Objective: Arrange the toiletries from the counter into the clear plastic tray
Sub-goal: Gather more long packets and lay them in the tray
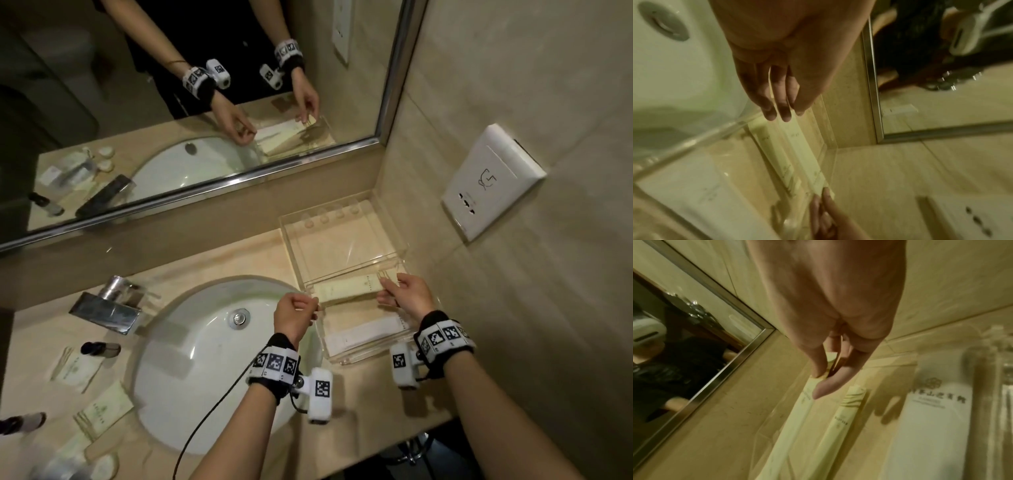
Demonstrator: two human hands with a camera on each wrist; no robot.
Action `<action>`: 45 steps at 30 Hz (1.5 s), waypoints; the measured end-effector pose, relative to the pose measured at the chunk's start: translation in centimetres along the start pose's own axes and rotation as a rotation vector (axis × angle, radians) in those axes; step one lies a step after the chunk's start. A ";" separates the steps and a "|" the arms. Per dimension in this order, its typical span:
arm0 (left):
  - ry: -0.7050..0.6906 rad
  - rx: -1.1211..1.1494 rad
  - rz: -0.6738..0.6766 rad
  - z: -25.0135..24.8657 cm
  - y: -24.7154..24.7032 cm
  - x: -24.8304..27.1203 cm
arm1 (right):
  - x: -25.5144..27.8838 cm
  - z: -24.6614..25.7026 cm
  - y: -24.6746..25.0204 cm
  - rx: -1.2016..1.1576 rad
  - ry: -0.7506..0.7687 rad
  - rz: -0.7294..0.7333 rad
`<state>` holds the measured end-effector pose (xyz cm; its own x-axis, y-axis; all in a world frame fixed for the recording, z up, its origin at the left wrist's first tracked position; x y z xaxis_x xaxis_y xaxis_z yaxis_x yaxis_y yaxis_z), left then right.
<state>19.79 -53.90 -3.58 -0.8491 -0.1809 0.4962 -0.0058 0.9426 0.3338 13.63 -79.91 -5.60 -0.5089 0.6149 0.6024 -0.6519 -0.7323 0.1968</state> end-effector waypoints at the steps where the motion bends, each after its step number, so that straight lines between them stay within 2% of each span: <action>1: -0.085 -0.075 0.000 -0.3 0.0 0.1 | -0.4 -0.4 0.2 0.003 -0.014 -0.035; 4: -0.325 -0.264 0.044 -1.2 -0.6 0.9 | -1.2 -1.2 -0.1 0.008 -0.029 -0.103; 6: -0.425 -0.354 0.086 -1.3 -1.1 1.2 | -1.1 -0.9 -1.0 0.052 -0.013 -0.111; 9: -0.523 -0.449 0.148 -0.9 -1.6 1.3 | -1.3 -0.8 -1.7 0.143 0.023 -0.176; 13: -0.572 -0.574 0.237 0.0 -2.5 1.2 | -1.4 -0.4 -1.7 0.400 0.203 -0.256; 17: -0.569 -0.645 0.264 0.8 -3.0 0.9 | -1.2 0.1 -1.5 0.586 0.288 -0.258; 29: -0.574 -0.783 0.245 1.7 -3.6 0.4 | -2.0 0.1 -1.6 0.597 0.316 -0.218; 33: -0.589 -0.726 0.253 1.0 -3.3 0.6 | -1.6 0.5 -1.1 0.584 0.325 -0.212; 36: -0.560 -0.553 0.174 -0.4 -1.9 0.5 | -0.7 1.4 -0.7 0.440 0.309 -0.255; 38: -0.480 -0.439 0.102 -1.2 -0.1 0.4 | 0.7 2.4 -1.6 0.316 0.313 -0.196; 40: -0.393 -0.345 0.064 -1.3 1.9 0.4 | 2.4 3.4 -3.7 0.266 0.341 -0.076; 45: -0.219 -0.166 -0.109 -0.3 9.2 1.0 | 7.3 5.1 -11.2 0.220 0.436 0.204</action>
<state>19.06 -45.47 0.28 -0.9422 -0.1968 0.2710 -0.0325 0.8590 0.5109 20.05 -68.66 0.53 -0.8304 0.4835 0.2771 -0.4052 -0.8652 0.2953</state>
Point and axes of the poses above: each hand's wrist, its own x-axis away from the middle knuckle, its own y-axis out of the back of the hand, z = x × y, the point moved 7 cm from there along -x, towards the middle knuckle, and after that the axes turned 14 degrees about -z, right-handed, at the moved point
